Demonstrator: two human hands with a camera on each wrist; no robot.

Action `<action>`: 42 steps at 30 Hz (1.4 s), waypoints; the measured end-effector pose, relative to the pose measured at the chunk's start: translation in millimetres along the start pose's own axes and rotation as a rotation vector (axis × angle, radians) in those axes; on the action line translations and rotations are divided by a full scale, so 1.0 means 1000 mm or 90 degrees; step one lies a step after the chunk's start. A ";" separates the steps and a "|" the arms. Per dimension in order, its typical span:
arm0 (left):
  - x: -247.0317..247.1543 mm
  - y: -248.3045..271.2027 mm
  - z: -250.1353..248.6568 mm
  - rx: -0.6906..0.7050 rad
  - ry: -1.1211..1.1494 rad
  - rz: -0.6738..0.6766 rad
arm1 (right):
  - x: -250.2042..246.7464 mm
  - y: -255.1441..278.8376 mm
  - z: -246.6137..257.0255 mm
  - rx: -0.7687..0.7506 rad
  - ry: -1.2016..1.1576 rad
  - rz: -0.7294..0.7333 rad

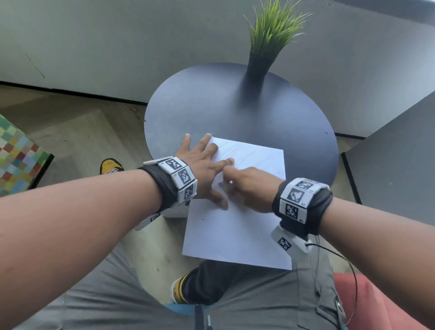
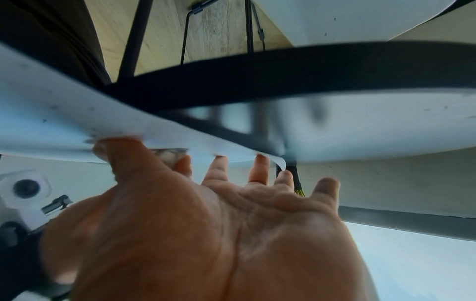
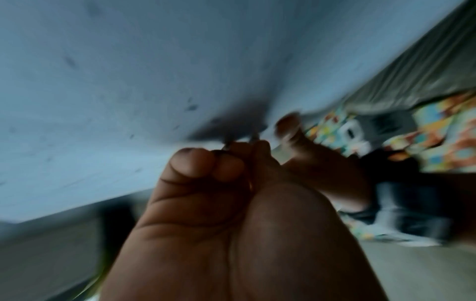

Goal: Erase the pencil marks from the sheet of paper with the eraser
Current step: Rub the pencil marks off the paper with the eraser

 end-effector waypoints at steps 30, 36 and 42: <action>-0.001 -0.001 -0.003 -0.016 -0.001 0.004 | -0.018 -0.003 -0.045 0.130 -0.054 -0.037; -0.002 0.001 -0.003 -0.022 -0.003 0.018 | 0.006 0.013 0.000 -0.004 -0.021 0.016; -0.003 0.002 -0.003 -0.032 -0.007 0.012 | -0.012 0.008 -0.043 0.118 -0.036 -0.081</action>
Point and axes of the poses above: each hand's wrist, its own y-axis away from the middle knuckle, its own x-axis out of the palm, z = x × y, the point moved 9 cm from there along -y, towards the middle knuckle, and after that the axes turned 7 degrees about y, right-handed, at the moved point
